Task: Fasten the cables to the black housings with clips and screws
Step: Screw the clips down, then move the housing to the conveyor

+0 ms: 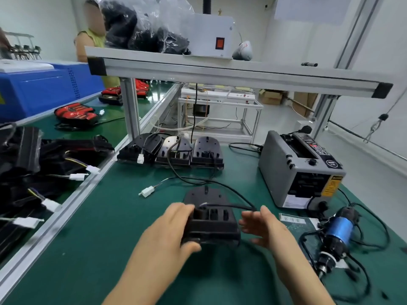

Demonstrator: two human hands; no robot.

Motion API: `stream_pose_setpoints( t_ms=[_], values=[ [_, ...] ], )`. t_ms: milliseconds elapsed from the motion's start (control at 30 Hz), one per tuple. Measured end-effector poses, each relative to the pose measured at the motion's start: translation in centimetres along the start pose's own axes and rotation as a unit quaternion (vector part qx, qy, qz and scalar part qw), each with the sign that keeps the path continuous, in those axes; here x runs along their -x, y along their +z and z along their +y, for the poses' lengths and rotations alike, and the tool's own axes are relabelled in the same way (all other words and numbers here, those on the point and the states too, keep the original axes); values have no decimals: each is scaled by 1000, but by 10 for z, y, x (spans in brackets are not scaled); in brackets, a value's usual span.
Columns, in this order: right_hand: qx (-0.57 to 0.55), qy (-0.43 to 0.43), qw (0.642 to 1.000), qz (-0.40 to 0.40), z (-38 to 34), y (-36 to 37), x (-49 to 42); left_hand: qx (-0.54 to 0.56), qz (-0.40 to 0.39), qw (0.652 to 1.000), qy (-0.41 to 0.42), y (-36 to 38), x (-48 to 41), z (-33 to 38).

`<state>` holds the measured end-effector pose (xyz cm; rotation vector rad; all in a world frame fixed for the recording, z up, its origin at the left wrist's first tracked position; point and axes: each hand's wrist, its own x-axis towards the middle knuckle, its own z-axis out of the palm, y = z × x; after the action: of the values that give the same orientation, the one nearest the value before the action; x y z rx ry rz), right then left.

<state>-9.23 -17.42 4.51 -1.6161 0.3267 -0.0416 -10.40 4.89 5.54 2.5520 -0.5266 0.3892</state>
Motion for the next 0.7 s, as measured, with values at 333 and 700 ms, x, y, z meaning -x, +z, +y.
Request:
stream_pose_setpoints(
  t_ms=[333, 700],
  values=[
    [208, -14, 978, -27, 16, -4, 13, -20, 41, 993, 110, 28, 41, 6],
    [353, -31, 935, -33, 14, 1, 17, -5, 139, 983, 122, 43, 45, -8]
  ],
)
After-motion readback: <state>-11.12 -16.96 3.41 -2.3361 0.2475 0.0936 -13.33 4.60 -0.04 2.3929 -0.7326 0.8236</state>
